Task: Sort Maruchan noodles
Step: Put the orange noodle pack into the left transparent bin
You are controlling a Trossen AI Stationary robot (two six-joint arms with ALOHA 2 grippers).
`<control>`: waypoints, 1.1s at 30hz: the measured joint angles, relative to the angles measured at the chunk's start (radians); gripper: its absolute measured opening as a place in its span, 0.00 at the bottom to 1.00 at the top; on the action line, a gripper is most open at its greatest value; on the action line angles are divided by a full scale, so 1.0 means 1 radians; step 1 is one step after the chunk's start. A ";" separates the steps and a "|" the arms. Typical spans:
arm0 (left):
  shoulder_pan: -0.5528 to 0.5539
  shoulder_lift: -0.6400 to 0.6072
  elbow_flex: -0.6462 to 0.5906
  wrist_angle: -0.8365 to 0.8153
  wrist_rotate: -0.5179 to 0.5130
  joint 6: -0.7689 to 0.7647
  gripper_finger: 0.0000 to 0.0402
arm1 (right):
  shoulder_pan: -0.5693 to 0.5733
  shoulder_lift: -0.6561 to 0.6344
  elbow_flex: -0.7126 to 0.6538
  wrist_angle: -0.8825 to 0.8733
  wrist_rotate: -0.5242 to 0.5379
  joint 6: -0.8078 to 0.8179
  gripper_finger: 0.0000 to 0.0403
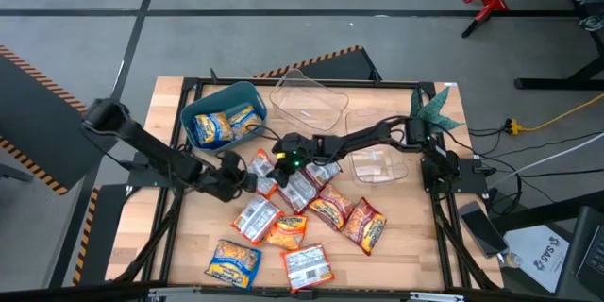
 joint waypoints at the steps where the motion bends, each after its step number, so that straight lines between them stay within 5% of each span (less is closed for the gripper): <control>1: 0.000 -0.030 0.000 -0.017 -0.002 0.001 0.00 | -0.002 -0.012 0.000 -0.003 0.011 -0.008 0.18; 7: -0.002 -0.203 0.002 -0.066 0.030 0.061 0.00 | -0.021 -0.098 0.001 -0.090 0.029 -0.075 0.18; 17: -0.003 -0.369 0.002 -0.069 0.136 0.153 0.00 | -0.085 -0.333 0.002 -0.327 0.240 -0.296 0.18; 23: -0.003 -0.387 0.003 -0.068 0.096 0.190 0.00 | -0.120 -0.456 0.058 -0.553 0.538 -0.544 0.18; 27: -0.003 -0.386 0.003 -0.074 0.086 0.190 0.00 | -0.136 -0.451 0.093 -0.673 0.790 -0.769 0.18; 33: -0.003 -0.384 0.003 -0.079 0.080 0.216 0.00 | -0.173 -0.370 0.095 -0.742 0.998 -1.013 0.18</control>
